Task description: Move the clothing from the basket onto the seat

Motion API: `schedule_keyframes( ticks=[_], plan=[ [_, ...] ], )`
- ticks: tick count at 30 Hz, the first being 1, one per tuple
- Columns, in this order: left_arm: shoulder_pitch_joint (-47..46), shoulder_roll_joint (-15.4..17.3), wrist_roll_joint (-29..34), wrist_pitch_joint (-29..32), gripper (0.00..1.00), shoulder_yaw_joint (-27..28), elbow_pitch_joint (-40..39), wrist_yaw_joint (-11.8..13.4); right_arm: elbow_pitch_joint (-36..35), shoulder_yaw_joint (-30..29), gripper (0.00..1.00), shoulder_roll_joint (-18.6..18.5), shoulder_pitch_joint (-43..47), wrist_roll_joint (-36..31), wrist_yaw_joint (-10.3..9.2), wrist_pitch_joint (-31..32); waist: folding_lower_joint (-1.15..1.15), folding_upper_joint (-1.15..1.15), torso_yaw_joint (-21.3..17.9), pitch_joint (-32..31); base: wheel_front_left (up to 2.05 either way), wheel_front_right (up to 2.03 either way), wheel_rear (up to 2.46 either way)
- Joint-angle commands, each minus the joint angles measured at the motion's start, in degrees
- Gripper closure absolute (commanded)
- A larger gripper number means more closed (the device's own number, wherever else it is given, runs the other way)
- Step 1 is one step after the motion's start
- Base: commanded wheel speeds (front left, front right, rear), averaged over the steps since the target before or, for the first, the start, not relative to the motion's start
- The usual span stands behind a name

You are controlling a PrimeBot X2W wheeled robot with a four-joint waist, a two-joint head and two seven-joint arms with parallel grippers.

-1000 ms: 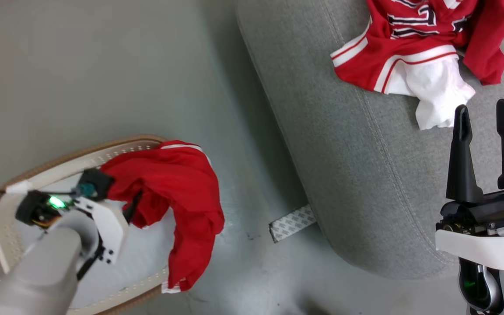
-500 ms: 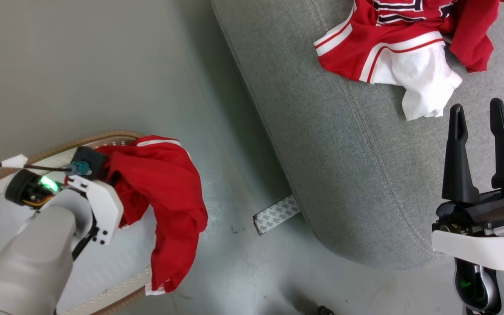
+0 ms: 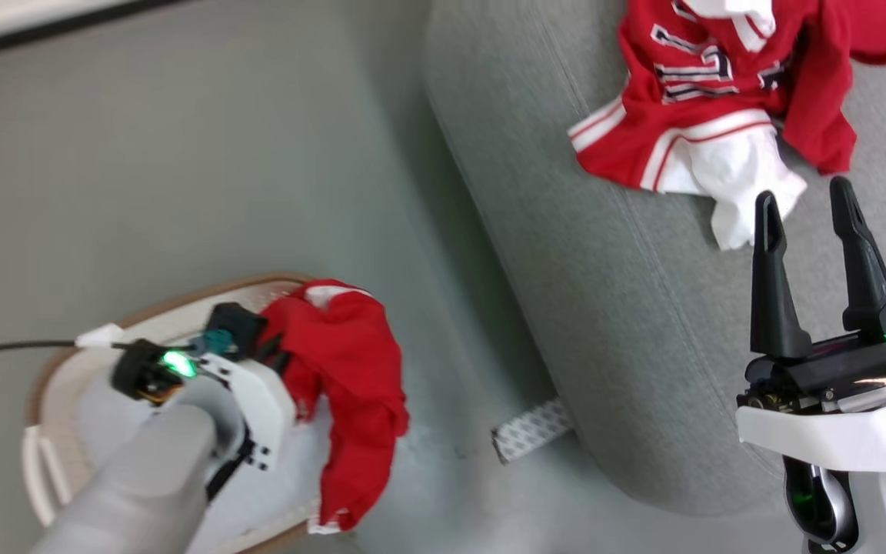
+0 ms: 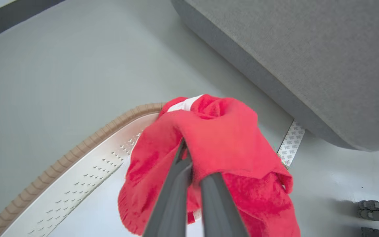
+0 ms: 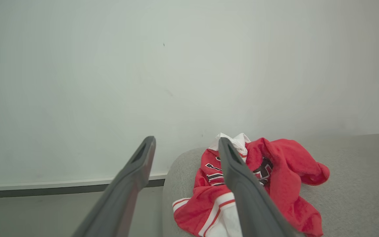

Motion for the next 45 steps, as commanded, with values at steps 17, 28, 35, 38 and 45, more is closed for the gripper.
schedule_keyframes(
  ticks=[17,28,35,38,45],
  plan=[
    [8.44,-5.07,5.06,-0.67,1.0,8.93,-20.34,0.3,5.37,-1.34,0.0,-0.09,4.67,-5.07,-0.13,0.04,0.0,0.0,20.44,-19.85,0.0,0.0,0.0],
    [10.3,-7.97,8.9,-0.68,1.0,14.3,-29.42,0.21,8.76,0.32,0.0,-0.08,9.02,-3.14,-0.13,0.04,0.0,0.0,28.96,-28.61,0.0,0.0,0.0],
    [8.34,-8.43,6.53,-0.68,1.0,16.57,-32.26,0.17,10.1,2.73,0.0,-0.09,11.12,-1.44,-0.13,0.04,0.0,0.0,32.1,-32.3,0.0,0.0,0.0],
    [7.47,-7.93,6.04,-0.38,1.0,17.42,-33.49,0.88,10.43,3.84,0.0,-0.09,11.39,-0.41,-0.13,0.04,0.0,0.0,32.79,-33.07,0.0,0.0,0.0],
    [6.06,-7.35,4.71,1.25,1.0,18.83,-36.7,1.49,10.95,5.62,0.0,-0.1,11.03,0.63,-0.13,0.04,0.0,0.0,33.64,-33.51,0.0,0.0,0.0]
  ],
)
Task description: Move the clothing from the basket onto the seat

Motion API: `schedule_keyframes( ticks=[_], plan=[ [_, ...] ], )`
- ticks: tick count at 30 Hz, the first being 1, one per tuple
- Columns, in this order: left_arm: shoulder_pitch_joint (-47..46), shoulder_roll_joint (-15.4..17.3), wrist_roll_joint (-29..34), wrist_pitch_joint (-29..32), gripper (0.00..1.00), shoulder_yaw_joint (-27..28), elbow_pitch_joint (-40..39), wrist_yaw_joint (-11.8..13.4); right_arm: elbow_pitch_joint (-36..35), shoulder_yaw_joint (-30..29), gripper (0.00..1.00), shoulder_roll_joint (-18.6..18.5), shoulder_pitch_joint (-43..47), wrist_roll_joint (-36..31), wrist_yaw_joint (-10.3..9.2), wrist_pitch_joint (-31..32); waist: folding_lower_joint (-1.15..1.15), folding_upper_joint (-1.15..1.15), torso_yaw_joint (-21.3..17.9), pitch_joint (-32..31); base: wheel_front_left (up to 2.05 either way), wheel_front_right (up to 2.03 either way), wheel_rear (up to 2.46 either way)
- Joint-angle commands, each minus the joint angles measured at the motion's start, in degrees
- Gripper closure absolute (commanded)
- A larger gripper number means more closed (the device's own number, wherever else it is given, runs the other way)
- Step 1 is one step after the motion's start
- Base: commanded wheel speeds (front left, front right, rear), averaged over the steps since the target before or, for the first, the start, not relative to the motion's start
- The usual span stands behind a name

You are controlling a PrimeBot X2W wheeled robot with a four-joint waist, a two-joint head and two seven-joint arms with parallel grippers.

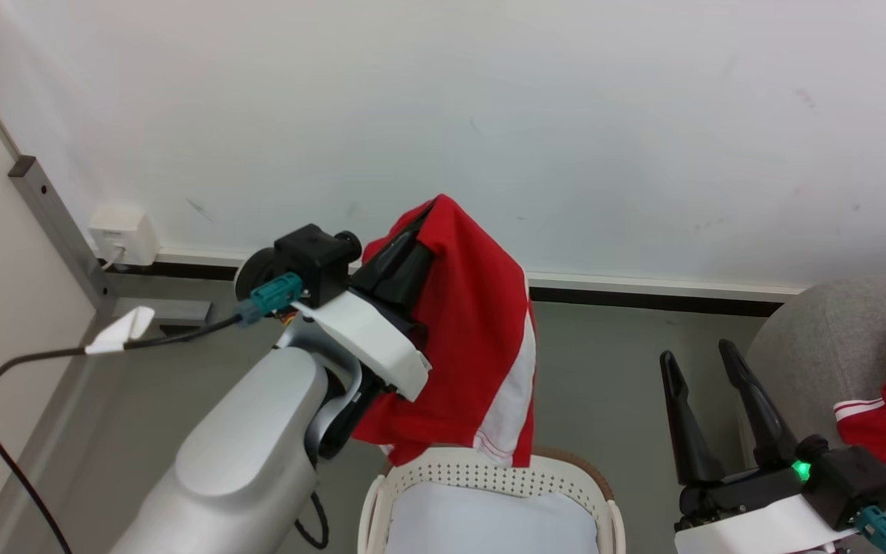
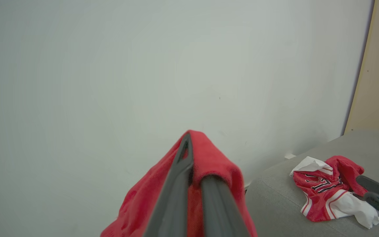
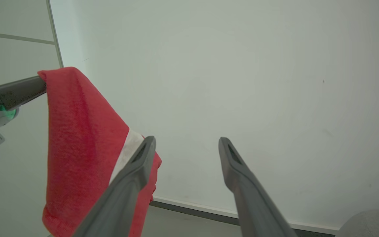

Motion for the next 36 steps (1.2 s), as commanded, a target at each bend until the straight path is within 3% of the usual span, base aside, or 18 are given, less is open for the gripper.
schedule_keyframes(
  ticks=[1,12,18,25,36],
  plan=[
    [-0.45,0.29,-0.17,0.13,1.0,0.17,-0.28,0.19,0.16,0.07,0.0,-0.12,0.07,0.49,-0.13,0.04,0.01,0.0,0.05,-0.02,0.0,0.0,0.0],
    [0.95,1.02,-1.42,1.82,1.0,0.17,-4.57,1.22,2.42,4.24,0.0,-0.12,-0.67,0.98,-0.13,0.05,0.01,0.0,0.61,-0.17,0.0,0.0,0.0],
    [2.62,0.29,-2.16,2.39,1.0,-1.13,-6.03,1.2,5.96,10.2,0.0,-0.39,-2.83,2.17,-0.13,0.05,0.01,0.0,1.24,-0.14,0.0,0.0,0.0],
    [4.75,-1.21,-1.57,3.75,1.0,-5.1,-8.82,0.66,15.66,15.44,0.0,-1.51,-8.4,1.96,-0.13,0.09,0.01,0.0,3.36,-0.73,0.0,0.0,0.0],
    [8.0,-3.18,-1.92,7.58,1.0,-12.68,-14.33,-0.35,31.48,19.21,0.0,-1.05,-15.1,3.23,-0.13,0.41,0.01,0.0,9.73,-2.11,0.0,0.0,0.0]
  ],
)
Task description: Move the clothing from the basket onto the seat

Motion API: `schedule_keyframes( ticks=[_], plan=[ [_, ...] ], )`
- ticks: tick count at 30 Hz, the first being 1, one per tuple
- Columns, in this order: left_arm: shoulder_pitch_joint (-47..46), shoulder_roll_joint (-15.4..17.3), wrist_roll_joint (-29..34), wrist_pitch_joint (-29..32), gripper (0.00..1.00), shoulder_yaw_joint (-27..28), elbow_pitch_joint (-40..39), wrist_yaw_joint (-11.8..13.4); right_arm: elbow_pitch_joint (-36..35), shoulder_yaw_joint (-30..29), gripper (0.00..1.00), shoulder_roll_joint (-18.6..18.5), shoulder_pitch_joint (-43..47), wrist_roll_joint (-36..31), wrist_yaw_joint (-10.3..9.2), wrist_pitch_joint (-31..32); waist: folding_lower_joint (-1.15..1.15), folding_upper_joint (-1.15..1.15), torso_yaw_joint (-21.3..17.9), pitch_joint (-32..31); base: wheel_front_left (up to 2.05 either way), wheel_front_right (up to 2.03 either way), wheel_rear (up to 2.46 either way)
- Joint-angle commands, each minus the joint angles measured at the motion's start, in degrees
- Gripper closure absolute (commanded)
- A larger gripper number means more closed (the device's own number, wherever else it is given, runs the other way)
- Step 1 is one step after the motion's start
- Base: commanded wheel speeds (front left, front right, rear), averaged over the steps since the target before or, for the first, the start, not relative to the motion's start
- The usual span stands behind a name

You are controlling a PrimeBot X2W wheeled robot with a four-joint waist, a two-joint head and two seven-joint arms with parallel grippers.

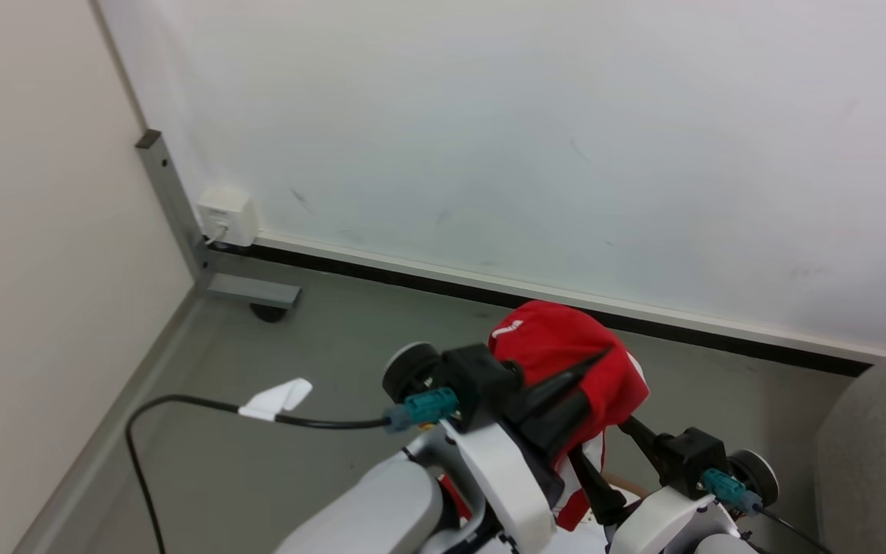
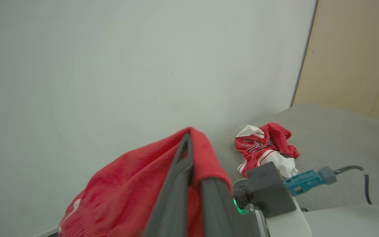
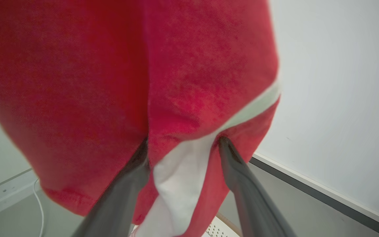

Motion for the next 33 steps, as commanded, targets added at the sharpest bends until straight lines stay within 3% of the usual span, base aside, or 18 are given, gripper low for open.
schedule_keyframes(
  ticks=[1,6,7,9,10,22,33],
  plan=[
    [0.74,-0.13,-0.6,0.19,1.0,-0.3,-0.52,-0.15,0.71,0.07,0.0,-0.18,-0.93,0.04,-0.13,-0.12,0.0,0.0,1.24,-0.43,0.0,0.0,0.0],
    [1.73,0.09,-1.02,1.25,1.0,-2.67,-1.99,-0.42,3.3,1.16,0.0,-0.66,-2.69,-0.32,-0.13,-0.48,0.0,0.0,3.14,-0.95,0.0,0.0,0.0],
    [1.88,0.25,-1.07,1.47,1.0,-2.89,-2.13,-0.44,3.38,1.37,0.38,-0.75,-2.91,-0.33,-0.13,-0.53,0.0,0.0,3.36,-1.04,0.0,0.0,0.0],
    [2.1,0.56,-1.09,1.62,1.0,-2.97,-2.3,-0.34,2.61,1.19,0.91,-0.88,-3.46,-0.3,-0.13,-0.5,0.0,0.0,3.58,-1.09,0.0,0.0,0.0],
    [2.15,0.67,-1.03,1.61,1.0,-2.92,-2.4,-0.18,2.3,1.03,1.0,-0.93,-3.37,-0.26,-0.13,-0.51,0.0,0.0,3.64,-1.09,0.0,0.0,0.0],
    [3.01,3.45,-2.59,-0.08,1.0,0.49,-0.98,1.88,-4.33,-2.45,1.0,-1.04,1.09,-1.27,-0.13,-0.51,0.0,0.0,1.16,-0.63,0.0,0.0,0.0],
    [3.73,4.09,-3.03,-1.0,1.0,0.48,-0.64,2.48,-8.41,-4.55,1.0,-1.11,2.87,-1.77,-0.13,-0.52,0.0,0.0,-1.62,-0.15,0.0,0.0,0.0]
  ],
)
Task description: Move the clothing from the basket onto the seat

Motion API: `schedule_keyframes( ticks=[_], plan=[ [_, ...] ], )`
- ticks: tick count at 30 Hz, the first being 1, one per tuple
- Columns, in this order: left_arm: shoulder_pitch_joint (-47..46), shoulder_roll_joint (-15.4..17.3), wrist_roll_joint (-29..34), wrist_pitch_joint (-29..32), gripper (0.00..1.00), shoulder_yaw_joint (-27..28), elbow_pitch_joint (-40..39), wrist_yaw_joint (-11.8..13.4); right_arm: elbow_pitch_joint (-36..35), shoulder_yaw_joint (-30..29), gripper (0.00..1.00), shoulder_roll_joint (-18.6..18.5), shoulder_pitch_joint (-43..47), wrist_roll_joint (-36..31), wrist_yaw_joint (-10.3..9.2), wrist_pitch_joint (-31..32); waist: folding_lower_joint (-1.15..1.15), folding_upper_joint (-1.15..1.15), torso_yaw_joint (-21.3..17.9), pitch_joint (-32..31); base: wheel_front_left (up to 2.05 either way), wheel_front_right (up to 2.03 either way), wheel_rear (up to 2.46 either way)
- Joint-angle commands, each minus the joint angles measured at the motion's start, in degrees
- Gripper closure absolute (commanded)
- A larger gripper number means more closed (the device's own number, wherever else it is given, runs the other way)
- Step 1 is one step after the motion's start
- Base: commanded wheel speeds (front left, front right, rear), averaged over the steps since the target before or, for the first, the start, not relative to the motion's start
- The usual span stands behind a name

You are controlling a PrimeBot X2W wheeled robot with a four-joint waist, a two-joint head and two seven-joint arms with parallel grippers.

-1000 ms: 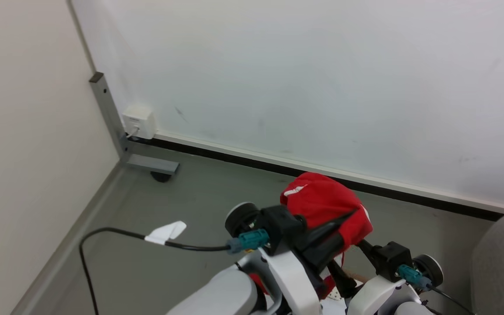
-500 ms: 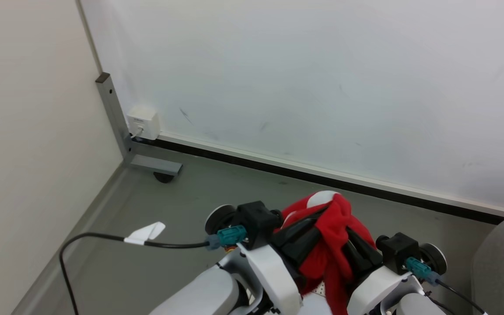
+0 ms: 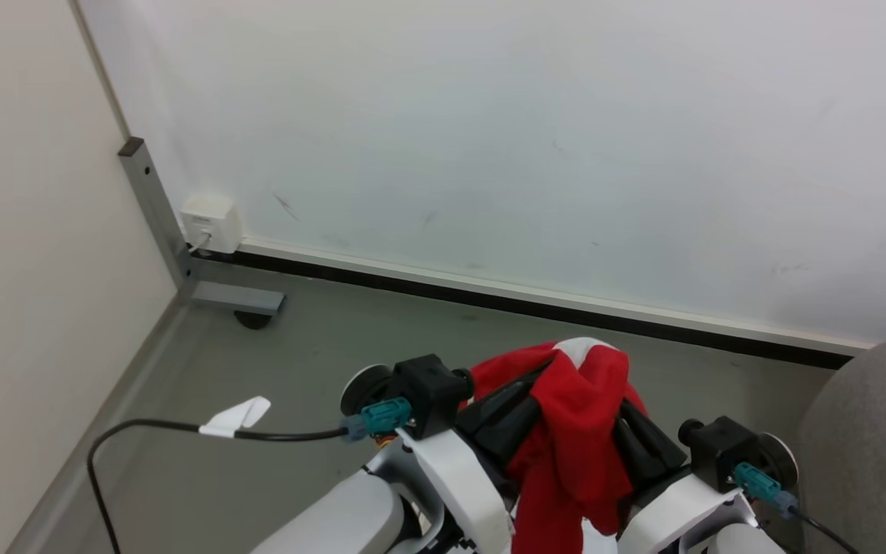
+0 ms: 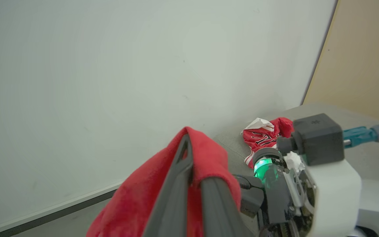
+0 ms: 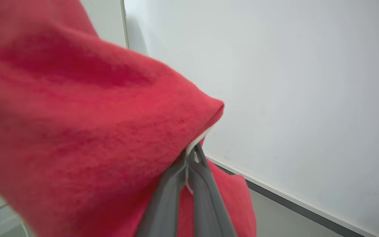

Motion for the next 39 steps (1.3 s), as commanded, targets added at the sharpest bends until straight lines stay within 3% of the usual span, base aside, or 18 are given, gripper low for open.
schedule_keyframes(
  ticks=[1,4,6,7,8,15,31,39],
  plan=[
    [0.93,0.34,-0.34,-0.77,1.0,0.08,0.26,0.17,-0.62,-0.56,1.0,-0.22,0.43,-0.43,-0.13,-0.18,0.0,0.0,-0.5,0.21,0.0,0.0,0.0],
    [0.98,0.47,-0.39,-1.1,1.0,0.16,0.49,0.31,-2.05,-1.77,1.0,-0.63,0.2,-0.33,-0.13,-0.18,0.0,0.0,-1.44,0.6,0.0,0.0,0.0],
    [1.01,0.59,-0.29,-1.34,0.65,0.28,0.62,0.53,-2.96,-2.87,1.0,-0.91,0.12,-0.25,-0.13,-0.18,0.0,0.0,-2.21,0.85,0.0,0.0,0.0],
    [1.12,0.64,-0.36,-1.6,0.38,0.37,0.67,0.7,-3.5,-3.41,1.0,-0.97,0.09,-0.14,-0.13,-0.18,0.0,0.0,-2.7,1.01,0.0,0.0,0.0],
    [1.32,0.59,-0.62,-2.06,0.0,0.58,0.6,0.77,-4.11,-4.19,1.0,-1.03,0.05,0.03,-0.13,-0.18,0.0,0.0,-3.27,1.2,0.0,0.0,0.0],
    [2.66,1.19,-1.17,-3.97,0.0,0.14,0.88,0.04,-8.28,-9.43,1.0,-1.68,-0.14,-0.69,-0.13,-0.18,0.0,0.0,-8.18,2.79,0.0,0.0,0.0],
    [4.02,2.07,1.95,-8.37,0.0,-1.39,1.43,-0.98,-19.11,-22.45,1.0,-4.05,0.77,-3.73,-0.13,-0.19,0.0,0.0,-26.26,5.15,0.0,0.0,0.0],
    [4.33,2.21,2.93,-9.04,0.0,-0.98,2.23,-1.0,-26.31,-26.93,1.0,-4.78,3.22,-4.95,-0.13,1.38,0.0,0.0,-33.43,6.45,0.0,0.0,0.0]
  ],
)
